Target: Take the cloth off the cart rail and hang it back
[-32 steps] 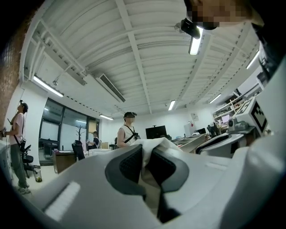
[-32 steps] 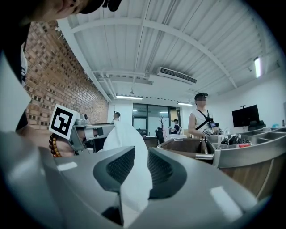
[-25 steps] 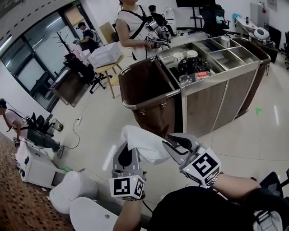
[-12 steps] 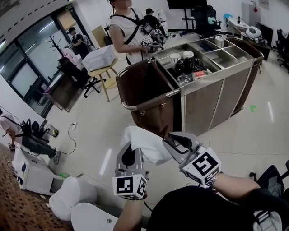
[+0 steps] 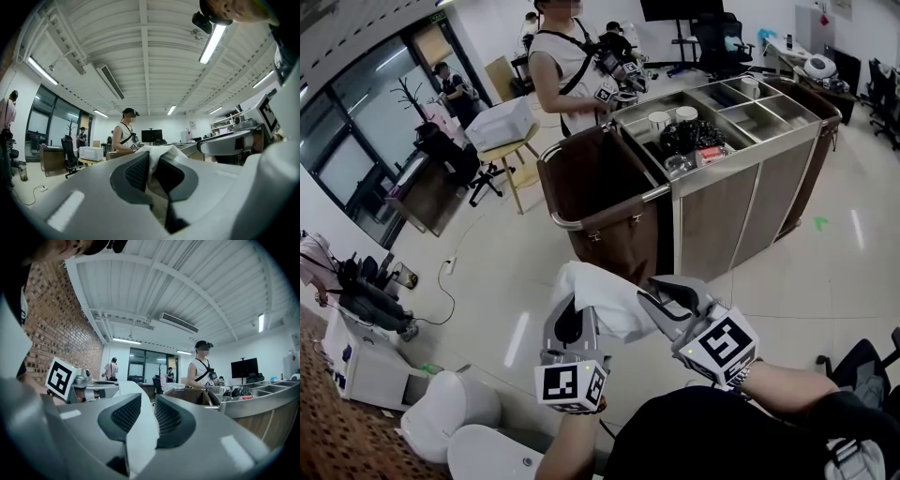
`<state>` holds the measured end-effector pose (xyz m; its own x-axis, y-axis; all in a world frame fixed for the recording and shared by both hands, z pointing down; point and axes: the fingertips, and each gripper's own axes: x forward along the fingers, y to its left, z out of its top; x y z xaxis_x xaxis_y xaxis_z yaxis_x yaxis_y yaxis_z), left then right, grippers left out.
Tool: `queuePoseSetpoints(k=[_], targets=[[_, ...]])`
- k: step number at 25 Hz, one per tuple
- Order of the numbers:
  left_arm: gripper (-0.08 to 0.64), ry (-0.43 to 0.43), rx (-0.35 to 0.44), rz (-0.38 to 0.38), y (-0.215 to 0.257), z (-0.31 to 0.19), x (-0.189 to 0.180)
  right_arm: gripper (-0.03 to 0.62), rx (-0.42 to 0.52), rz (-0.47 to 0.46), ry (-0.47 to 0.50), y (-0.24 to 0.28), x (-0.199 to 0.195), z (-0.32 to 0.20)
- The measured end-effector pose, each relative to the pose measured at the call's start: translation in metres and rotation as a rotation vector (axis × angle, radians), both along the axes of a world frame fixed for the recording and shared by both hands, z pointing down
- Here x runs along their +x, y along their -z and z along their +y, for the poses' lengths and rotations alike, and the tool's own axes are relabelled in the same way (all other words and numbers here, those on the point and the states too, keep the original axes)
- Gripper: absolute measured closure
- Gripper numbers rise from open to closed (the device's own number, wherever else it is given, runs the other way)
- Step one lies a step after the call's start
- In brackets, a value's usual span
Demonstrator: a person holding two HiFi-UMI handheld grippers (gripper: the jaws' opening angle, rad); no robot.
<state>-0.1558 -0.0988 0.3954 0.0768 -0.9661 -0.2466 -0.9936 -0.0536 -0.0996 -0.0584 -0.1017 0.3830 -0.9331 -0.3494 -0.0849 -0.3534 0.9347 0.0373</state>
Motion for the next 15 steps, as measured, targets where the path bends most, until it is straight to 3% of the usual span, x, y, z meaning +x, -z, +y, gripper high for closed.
queuePoseSetpoints(k=[3, 15], targets=[[0.543, -0.005, 0.003, -0.004, 0.0013, 0.0009, 0.0004, 0.503, -0.041, 0.003, -0.005, 0.001, -0.0002, 0.0041], [0.543, -0.011, 0.003, -0.011, 0.0021, 0.0003, 0.0052, 0.503, -0.043, 0.003, -0.006, 0.0008, 0.0031, 0.0044]])
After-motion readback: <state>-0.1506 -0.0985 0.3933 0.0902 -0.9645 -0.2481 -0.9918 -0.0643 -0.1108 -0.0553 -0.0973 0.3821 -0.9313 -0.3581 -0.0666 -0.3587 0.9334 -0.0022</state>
